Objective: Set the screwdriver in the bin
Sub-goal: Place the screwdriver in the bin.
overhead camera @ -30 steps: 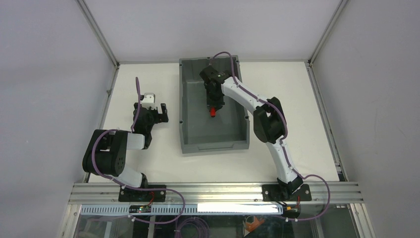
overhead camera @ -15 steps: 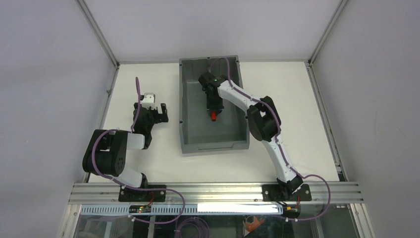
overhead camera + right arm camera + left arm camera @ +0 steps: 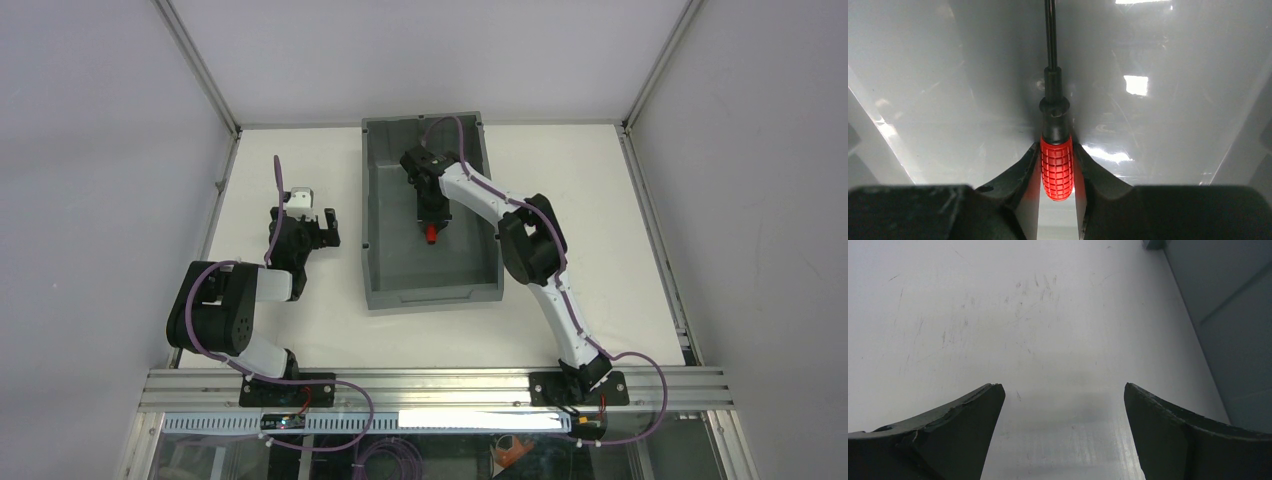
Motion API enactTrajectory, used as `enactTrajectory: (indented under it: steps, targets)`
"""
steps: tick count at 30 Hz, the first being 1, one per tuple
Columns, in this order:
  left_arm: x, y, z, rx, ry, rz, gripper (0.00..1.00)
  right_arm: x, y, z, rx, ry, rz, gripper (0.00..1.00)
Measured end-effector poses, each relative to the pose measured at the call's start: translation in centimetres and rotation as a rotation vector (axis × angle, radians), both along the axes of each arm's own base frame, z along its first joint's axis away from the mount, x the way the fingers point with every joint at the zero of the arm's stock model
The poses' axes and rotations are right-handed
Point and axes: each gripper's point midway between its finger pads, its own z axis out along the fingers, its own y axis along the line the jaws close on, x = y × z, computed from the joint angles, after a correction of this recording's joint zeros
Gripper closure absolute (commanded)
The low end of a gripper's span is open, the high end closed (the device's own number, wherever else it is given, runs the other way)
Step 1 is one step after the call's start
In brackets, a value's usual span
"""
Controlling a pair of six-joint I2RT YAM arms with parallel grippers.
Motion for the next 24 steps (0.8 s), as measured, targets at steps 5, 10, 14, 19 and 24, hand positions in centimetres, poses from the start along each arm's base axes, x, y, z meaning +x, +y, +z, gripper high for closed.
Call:
enactTrajectory:
  steps: [5,10,14,19,24]
  targets:
    - [0.0,0.0,0.0,0.000,0.000,0.000,0.01,0.0,0.0,0.0,0.000,-0.001,-0.003,0.63]
    - [0.0,0.0,0.0,0.000,0.000,0.000,0.01,0.1,0.0,0.1,0.001,-0.004,-0.004,0.54]
    - [0.0,0.0,0.0,0.000,0.000,0.000,0.01,0.1,0.0,0.3,-0.003,-0.006,-0.005,0.48]
    - [0.0,0.0,0.0,0.000,0.000,0.000,0.01,0.3,-0.2,0.9,-0.011,-0.014,-0.006,0.40]
    - [0.0,0.0,0.0,0.000,0.000,0.000,0.01,0.9,0.1,2.2,-0.002,-0.042,0.000,0.34]
